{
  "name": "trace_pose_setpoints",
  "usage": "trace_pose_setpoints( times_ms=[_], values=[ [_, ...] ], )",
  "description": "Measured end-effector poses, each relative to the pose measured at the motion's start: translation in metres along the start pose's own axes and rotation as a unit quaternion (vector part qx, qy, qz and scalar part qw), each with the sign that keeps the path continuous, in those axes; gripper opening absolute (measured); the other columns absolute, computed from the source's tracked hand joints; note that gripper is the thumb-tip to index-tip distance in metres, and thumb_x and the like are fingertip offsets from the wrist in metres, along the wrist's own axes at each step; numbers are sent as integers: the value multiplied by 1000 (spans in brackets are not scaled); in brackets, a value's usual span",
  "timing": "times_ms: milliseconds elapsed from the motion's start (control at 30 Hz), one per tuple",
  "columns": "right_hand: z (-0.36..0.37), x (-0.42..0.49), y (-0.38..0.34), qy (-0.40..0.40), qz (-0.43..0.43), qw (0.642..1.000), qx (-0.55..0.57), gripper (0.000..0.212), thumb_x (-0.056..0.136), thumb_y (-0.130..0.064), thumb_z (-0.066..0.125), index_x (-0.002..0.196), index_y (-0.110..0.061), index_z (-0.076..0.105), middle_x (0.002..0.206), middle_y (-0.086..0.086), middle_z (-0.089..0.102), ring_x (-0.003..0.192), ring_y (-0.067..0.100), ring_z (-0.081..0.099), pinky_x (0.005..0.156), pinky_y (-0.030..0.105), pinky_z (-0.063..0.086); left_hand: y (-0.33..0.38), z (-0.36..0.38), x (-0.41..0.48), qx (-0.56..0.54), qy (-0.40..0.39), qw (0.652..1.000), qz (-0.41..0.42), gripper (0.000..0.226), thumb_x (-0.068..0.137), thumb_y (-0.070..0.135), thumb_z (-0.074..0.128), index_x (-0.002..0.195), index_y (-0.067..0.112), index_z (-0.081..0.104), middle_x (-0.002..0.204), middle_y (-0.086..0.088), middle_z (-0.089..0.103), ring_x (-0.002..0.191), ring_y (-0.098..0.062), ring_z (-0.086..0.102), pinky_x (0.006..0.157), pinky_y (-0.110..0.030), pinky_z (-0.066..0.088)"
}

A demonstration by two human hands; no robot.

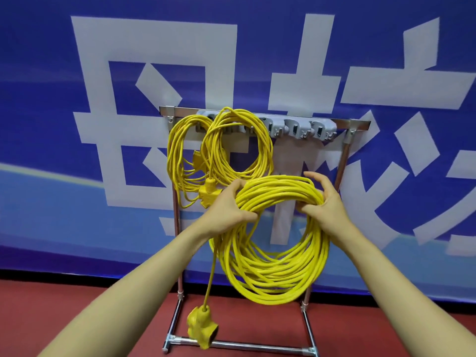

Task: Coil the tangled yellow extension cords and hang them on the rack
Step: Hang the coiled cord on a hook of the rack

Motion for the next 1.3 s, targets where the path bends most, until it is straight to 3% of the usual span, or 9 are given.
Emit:
trace_pose_setpoints(
  times_ms=[100,167,267,400,600,700,933,1100,1300],
  values=[
    [-3,3,-3,-11,-2,1000,-23,63,71,16,65,120,-18,46,81,6,67,70,14,62,68,29,50,5,-1,5,60,-110,991,-55,85,69,19,86,138,21,36,122,7,58,108,-10,57,99,-35,47],
    [-2,5,-6,-30,0,999,-42,64,69,13,67,118,-22,45,85,6,69,72,18,63,68,30,51,6,-2,6,146,-161,973,-73,130,60,39,89,154,29,-1,153,7,27,139,-13,29,111,-26,25],
    [4,10,-15,-59,-17,993,-105,71,62,1,71,117,-35,42,88,-2,70,75,22,67,72,44,53,26,2,14,200,-109,974,-14,150,48,54,89,150,33,-20,162,-1,9,148,-20,13,119,-40,17],
    [7,12,-28,-64,-30,980,-187,74,56,-10,71,114,-45,40,80,-8,67,69,23,64,67,49,53,27,21,24,196,-122,973,8,138,57,47,89,154,32,-7,161,0,17,147,-18,19,117,-34,23],
    [-16,15,-33,-20,-7,998,-58,79,63,10,71,122,-35,43,74,1,66,59,12,59,59,33,50,39,29,36,58,-187,980,28,127,65,17,89,154,35,1,162,9,5,147,-8,10,118,-30,17],
    [-23,18,-35,-9,3,1000,-18,79,64,14,69,124,-31,43,71,2,63,58,10,57,58,28,49,40,32,45,52,-202,978,31,129,59,29,92,153,41,6,162,6,14,147,-11,18,119,-35,21],
    [-26,39,-25,42,21,995,90,71,66,22,62,121,-21,46,67,5,59,58,12,56,58,27,48,37,39,66,-40,-62,995,60,98,64,14,84,142,42,31,136,-3,52,123,-21,55,102,-38,48],
    [-26,62,-23,66,37,986,147,63,70,22,57,119,-16,46,74,6,63,61,9,60,58,22,49,38,43,83,-125,23,989,81,85,73,-12,73,136,29,34,102,-4,63,88,-8,63,77,-20,50],
    [-53,102,-29,-84,7,996,-19,91,72,8,73,141,-26,25,109,10,64,94,20,64,83,27,53,47,45,121,-118,31,987,106,85,68,-12,71,136,22,34,92,-2,63,79,-5,63,74,-21,49]
  ],
)
Point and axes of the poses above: each hand's wrist, its own x-axis towards the middle knuckle, its own z-axis out of the palm, y = z × x, the point moved 6 cm from there along x, towards the middle knuckle
